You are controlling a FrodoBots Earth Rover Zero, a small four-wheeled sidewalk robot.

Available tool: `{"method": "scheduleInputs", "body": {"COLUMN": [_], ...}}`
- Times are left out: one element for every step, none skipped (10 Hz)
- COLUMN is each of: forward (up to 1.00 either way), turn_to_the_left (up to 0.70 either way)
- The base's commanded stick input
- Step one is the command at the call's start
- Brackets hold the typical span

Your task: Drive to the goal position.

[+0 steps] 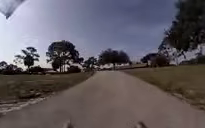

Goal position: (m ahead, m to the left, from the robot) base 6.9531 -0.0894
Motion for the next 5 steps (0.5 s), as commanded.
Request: {"method": "scheduleInputs", "body": {"forward": [1.0,1.0,1.0,1.0,1.0], "turn_to_the_left": [0.0,0.0,0.0,-0.01,-0.02]}}
